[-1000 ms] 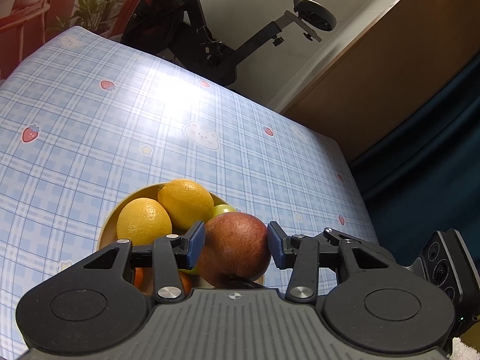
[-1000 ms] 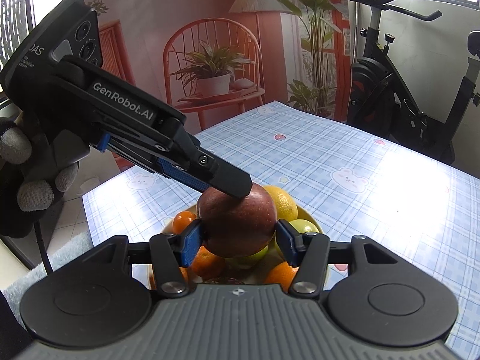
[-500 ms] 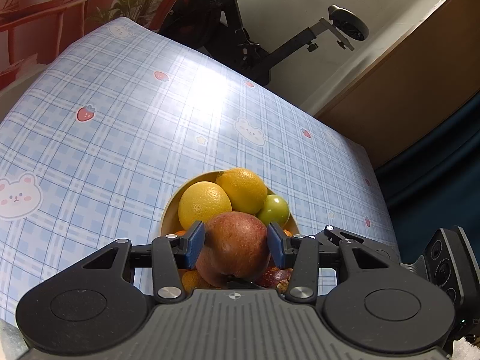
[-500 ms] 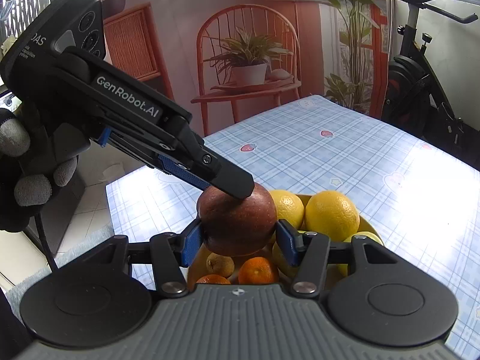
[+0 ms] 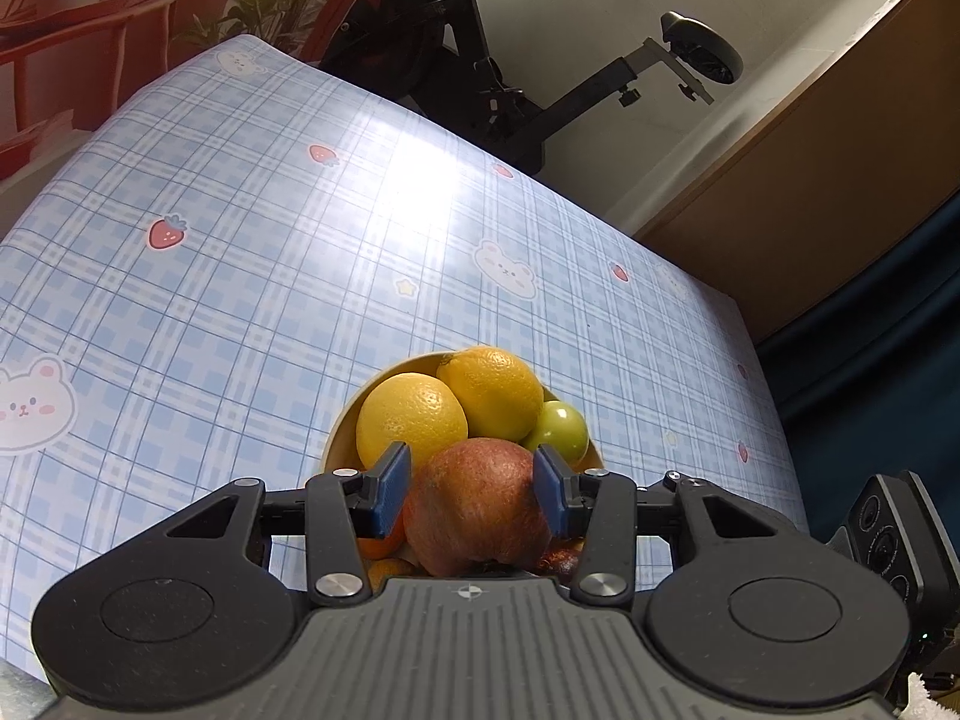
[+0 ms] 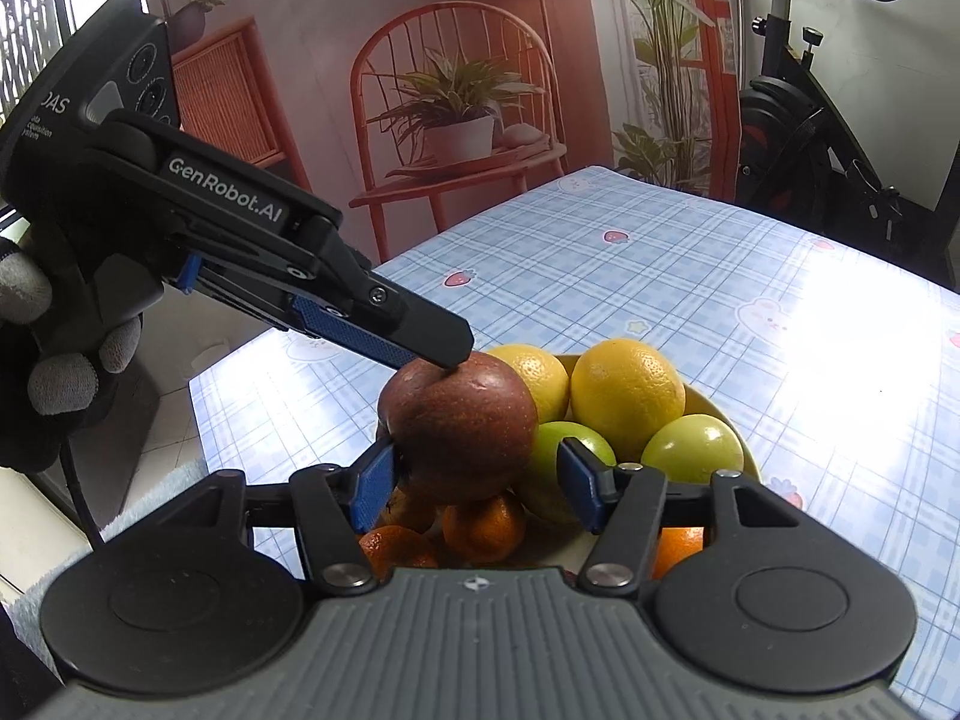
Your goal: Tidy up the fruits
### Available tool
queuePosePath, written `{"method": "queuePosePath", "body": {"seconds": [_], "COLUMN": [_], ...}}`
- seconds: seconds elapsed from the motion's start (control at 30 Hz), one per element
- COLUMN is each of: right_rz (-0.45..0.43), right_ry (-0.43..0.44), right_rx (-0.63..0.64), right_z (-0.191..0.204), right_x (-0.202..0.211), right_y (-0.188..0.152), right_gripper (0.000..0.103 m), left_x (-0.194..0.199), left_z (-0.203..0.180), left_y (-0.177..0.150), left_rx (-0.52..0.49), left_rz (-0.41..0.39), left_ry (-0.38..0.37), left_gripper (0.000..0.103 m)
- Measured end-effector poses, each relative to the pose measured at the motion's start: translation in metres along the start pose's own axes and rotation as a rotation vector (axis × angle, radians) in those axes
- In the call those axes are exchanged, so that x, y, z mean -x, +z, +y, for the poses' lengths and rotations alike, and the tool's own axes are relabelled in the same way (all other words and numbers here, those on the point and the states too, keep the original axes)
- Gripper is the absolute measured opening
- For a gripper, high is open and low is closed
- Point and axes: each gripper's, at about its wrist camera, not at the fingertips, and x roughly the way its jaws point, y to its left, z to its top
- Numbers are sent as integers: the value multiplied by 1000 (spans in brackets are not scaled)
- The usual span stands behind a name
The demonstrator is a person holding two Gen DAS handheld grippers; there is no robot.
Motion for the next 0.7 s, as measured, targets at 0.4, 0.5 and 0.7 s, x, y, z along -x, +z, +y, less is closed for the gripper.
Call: {"method": "queuePosePath", "body": {"seconds": [0.4, 0.5, 0.7], "right_rz": [-12, -37, -141], "right_ry": [-24, -48, -169], "right_rx": [-55, -83, -150], "right_z": [-1, -2, -5], "right_x": [11, 19, 56], "right_y": [1, 2, 6], "right_gripper": [66, 70, 85], "left_x": [20, 25, 50], "left_z": [-4, -11, -43], "left_y": [-4, -6, -15], "left_rx": [-61, -86, -225], "left_rz": [-71, -104, -228], "left_ry": [51, 72, 209], "left_gripper": [60, 65, 78]}}
